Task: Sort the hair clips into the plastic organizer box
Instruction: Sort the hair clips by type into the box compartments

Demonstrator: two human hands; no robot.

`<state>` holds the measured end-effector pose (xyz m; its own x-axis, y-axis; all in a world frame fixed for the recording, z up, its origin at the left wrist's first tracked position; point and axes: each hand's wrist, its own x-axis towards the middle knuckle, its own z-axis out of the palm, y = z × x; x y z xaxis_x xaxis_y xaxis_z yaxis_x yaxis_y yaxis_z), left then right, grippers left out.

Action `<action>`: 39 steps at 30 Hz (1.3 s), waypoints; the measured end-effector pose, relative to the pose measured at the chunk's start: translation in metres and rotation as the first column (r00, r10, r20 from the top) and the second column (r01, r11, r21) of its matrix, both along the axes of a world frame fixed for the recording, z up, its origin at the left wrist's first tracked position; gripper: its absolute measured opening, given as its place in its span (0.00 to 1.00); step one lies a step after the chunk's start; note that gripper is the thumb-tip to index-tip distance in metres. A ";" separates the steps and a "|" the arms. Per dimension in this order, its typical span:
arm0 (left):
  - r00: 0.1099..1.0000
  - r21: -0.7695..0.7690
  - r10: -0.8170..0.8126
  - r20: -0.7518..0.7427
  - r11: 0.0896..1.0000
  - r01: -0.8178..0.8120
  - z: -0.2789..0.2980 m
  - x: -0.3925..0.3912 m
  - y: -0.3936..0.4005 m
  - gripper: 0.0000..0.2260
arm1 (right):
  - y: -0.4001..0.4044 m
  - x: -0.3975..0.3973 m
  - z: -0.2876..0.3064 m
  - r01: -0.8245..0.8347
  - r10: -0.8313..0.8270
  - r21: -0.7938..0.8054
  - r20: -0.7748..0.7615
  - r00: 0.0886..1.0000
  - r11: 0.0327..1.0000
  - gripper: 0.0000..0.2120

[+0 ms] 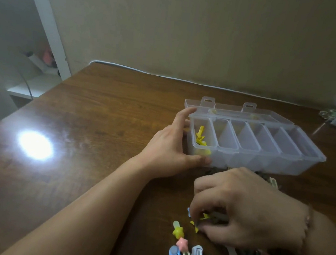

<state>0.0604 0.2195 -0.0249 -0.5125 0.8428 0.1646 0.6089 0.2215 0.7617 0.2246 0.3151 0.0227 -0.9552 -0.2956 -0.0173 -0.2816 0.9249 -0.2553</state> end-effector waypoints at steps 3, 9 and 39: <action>1.000 0.010 0.002 -0.003 1.000 -0.002 -0.001 -0.001 0.000 0.47 | 0.006 -0.001 0.001 0.042 -0.049 -0.224 -0.024 0.999 0.974 0.02; 1.000 0.003 -0.007 0.006 1.000 0.007 -0.002 -0.002 0.000 0.48 | 0.018 -0.007 -0.006 0.222 -0.496 -0.523 -0.473 0.728 0.823 0.05; 1.000 -0.006 0.009 0.029 1.000 -0.009 0.002 0.002 0.000 0.47 | -0.012 0.001 0.008 -0.090 0.091 -0.010 0.100 0.991 0.996 0.09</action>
